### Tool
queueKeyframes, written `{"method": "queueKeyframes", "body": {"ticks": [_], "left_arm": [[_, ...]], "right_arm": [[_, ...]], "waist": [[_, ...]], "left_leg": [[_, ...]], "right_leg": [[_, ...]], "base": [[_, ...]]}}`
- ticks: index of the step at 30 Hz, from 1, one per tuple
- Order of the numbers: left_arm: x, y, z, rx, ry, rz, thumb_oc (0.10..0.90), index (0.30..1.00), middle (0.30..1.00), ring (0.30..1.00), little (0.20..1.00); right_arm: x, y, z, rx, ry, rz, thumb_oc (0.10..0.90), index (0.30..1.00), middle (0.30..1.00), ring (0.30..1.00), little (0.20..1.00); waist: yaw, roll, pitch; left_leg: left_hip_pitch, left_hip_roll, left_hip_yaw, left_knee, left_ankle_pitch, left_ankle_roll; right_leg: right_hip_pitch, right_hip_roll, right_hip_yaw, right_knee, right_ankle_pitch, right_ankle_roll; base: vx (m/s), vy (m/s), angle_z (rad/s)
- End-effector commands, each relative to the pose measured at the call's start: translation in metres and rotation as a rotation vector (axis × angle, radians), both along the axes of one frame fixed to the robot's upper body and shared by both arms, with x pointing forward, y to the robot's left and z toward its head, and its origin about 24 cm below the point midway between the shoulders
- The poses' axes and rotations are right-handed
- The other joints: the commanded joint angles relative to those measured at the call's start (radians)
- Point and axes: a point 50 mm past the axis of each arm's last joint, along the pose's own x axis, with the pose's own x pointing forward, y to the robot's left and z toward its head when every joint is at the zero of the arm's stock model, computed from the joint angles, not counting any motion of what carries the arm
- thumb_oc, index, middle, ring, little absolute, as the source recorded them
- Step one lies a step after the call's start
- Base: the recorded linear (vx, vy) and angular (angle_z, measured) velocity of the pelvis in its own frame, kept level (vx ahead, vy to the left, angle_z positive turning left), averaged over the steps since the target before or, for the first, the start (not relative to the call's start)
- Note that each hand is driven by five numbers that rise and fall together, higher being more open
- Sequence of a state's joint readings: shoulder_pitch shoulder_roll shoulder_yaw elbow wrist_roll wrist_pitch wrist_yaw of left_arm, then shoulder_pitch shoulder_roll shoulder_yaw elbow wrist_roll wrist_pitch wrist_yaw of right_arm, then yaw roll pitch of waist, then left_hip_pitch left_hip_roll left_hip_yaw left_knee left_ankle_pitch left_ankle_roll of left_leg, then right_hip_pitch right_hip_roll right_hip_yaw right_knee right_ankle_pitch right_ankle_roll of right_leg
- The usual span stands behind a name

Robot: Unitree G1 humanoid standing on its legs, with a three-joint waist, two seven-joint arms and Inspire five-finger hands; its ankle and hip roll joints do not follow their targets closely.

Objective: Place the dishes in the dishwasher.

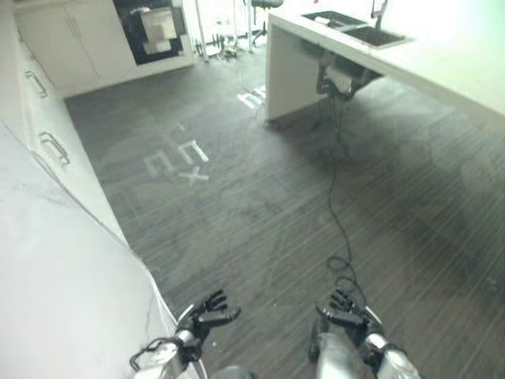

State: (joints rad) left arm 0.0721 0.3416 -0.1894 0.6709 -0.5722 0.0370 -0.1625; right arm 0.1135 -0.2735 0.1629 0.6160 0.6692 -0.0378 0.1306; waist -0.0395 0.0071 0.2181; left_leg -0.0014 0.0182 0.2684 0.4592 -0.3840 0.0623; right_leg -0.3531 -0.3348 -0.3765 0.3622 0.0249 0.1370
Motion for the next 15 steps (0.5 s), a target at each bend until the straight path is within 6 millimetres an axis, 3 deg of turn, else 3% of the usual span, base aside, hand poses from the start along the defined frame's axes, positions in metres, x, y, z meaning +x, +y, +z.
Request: {"method": "queueKeyframes", "body": {"ticks": [1,3,5,8,10,12,13,15], "left_arm": [[0.042,-0.001,0.037,0.049,-0.241,-0.083,0.800,0.900,0.900,0.900,0.900],[0.039,-0.002,0.035,0.060,-0.236,-0.079,0.800,0.900,0.900,0.900,0.900],[0.036,-0.004,0.032,0.063,-0.227,-0.067,0.800,0.900,0.900,0.900,0.900],[0.032,-0.005,0.028,0.044,-0.226,-0.043,0.800,0.900,0.900,0.900,0.900],[0.032,-0.005,0.027,0.043,-0.223,-0.044,0.800,0.900,0.900,0.900,0.900],[0.032,-0.005,0.026,0.035,-0.216,-0.045,0.800,0.900,0.900,0.900,0.900],[0.033,-0.005,0.026,0.036,-0.214,-0.052,0.800,0.900,0.900,0.900,0.900],[0.033,-0.006,0.026,0.037,-0.214,-0.052,0.800,0.900,0.900,0.900,0.900]], "right_arm": [[0.040,-0.004,0.034,-0.002,-0.243,-0.001,0.800,0.900,0.900,0.900,0.900],[0.041,-0.008,0.035,-0.017,-0.242,0.014,0.800,0.900,0.900,0.900,0.900],[0.042,-0.012,0.036,-0.037,-0.242,0.034,0.800,0.900,0.900,0.900,0.900],[0.046,-0.021,0.042,-0.076,-0.265,0.090,0.800,0.900,0.900,0.900,0.900],[0.047,-0.026,0.045,-0.103,-0.270,0.102,0.800,0.900,0.900,0.900,0.900],[0.047,-0.032,0.046,-0.114,-0.268,0.095,0.800,0.900,0.900,0.900,0.900],[0.047,-0.035,0.046,-0.115,-0.270,0.087,0.800,0.900,0.900,0.900,0.900],[0.048,-0.036,0.045,-0.111,-0.270,0.082,0.800,0.900,0.900,0.900,0.900]], "waist": [[0.010,-0.007,-0.045],[0.009,-0.015,-0.052],[0.011,-0.022,-0.059],[0.014,-0.026,-0.068],[0.017,-0.037,-0.065],[0.018,-0.049,-0.053],[0.023,-0.053,-0.040],[0.038,-0.050,-0.026]], "left_leg": [[0.092,0.012,0.061,-0.159,0.085,-0.041],[0.115,-0.005,0.057,-0.159,0.109,-0.061],[0.131,-0.010,0.056,-0.135,0.182,-0.092],[0.075,0.036,0.062,0.127,0.303,-0.164],[0.005,0.053,0.063,0.303,0.343,-0.184],[-0.095,0.114,0.071,0.458,0.359,-0.185],[-0.144,0.130,0.068,0.458,0.354,-0.173],[-0.179,0.109,0.060,0.360,0.342,-0.148]], "right_leg": [[0.171,0.068,0.010,-0.062,-0.010,0.042],[0.199,0.105,0.031,-0.062,-0.062,0.013],[0.223,0.127,0.046,-0.062,-0.099,-0.018],[0.258,0.148,0.031,-0.062,-0.168,-0.082],[0.276,0.153,0.029,-0.062,-0.196,-0.111],[0.303,0.165,0.025,-0.062,-0.220,-0.139],[0.318,0.174,0.034,-0.062,-0.227,-0.141],[0.336,0.191,0.062,-0.062,-0.231,-0.131]], "base": [[0.41,-0.186,-0.12],[0.40,-0.153,0.05],[0.33,-0.126,-0.12],[0.28,-0.141,-0.38],[0.25,-0.170,-0.39],[0.22,-0.144,-0.15],[0.20,-0.049,0.07],[0.25,0.043,0.10]]}}
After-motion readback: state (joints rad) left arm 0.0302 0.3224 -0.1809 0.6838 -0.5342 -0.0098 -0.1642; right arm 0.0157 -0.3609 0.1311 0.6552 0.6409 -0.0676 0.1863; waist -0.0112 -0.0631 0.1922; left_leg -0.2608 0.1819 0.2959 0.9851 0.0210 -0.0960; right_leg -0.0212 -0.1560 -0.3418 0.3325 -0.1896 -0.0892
